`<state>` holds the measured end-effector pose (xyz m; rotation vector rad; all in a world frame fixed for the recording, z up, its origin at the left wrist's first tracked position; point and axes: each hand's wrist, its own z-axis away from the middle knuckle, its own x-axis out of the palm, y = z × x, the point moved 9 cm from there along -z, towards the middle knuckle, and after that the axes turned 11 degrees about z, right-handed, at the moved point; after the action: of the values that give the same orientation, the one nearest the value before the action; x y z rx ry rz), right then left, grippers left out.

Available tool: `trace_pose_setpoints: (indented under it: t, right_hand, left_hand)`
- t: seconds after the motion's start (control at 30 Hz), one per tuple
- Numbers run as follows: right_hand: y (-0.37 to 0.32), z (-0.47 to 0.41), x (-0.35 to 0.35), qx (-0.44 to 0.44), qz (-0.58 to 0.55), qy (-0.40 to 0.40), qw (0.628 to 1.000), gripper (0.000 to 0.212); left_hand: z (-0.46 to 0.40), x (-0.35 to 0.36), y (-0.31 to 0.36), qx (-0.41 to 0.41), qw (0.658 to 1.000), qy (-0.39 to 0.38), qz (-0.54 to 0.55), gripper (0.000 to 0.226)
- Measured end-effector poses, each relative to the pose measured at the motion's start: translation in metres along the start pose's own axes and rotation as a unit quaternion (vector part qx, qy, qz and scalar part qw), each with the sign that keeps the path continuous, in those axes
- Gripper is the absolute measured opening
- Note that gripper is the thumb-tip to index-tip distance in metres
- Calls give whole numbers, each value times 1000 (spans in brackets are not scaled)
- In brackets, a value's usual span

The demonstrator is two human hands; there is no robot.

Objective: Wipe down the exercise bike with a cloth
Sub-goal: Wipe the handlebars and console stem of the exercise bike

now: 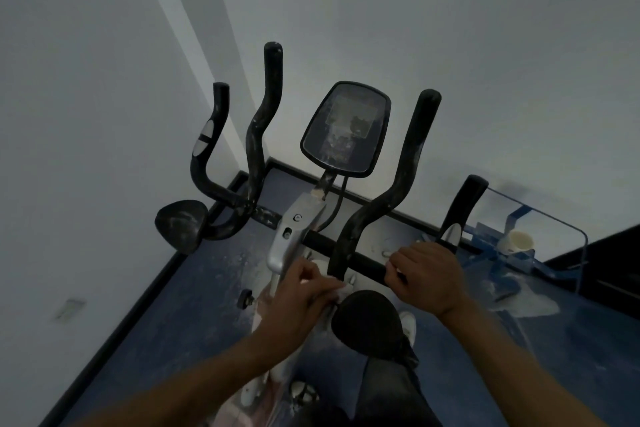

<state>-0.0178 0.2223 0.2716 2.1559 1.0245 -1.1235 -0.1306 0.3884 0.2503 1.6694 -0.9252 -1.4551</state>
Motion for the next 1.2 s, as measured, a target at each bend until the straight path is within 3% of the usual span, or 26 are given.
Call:
trace_pose_setpoints:
  t: [0.3, 0.47, 0.53, 0.87, 1.07, 1.2]
  right_hand:
    - [0, -1, -1, 9, 6, -7, 1000, 38]
    - [0, -1, 1, 10, 8, -14, 1000, 37]
    - [0, -1, 1, 13, 12, -16, 1000, 38]
    - [0, 0, 1, 14, 13, -10, 1000, 36]
    - [0, 0, 2, 11, 6, -9, 1000, 38]
    - [1, 0, 1, 14, 8, -7, 1000, 42]
  left_hand:
    - [14, 2, -9, -5, 1000, -24, 7, 20]
    - [-5, -19, -21, -53, 989, 110, 86, 20]
    - [-27, -21, -15, -61, 983, 128, 114, 18]
    - [3, -8, -15, -23, 995, 31, 88, 19]
    - [-62, -22, -6, -29, 993, 90, 68, 18]
    - [-78, -22, -1, -10, 996, 79, 47, 20]
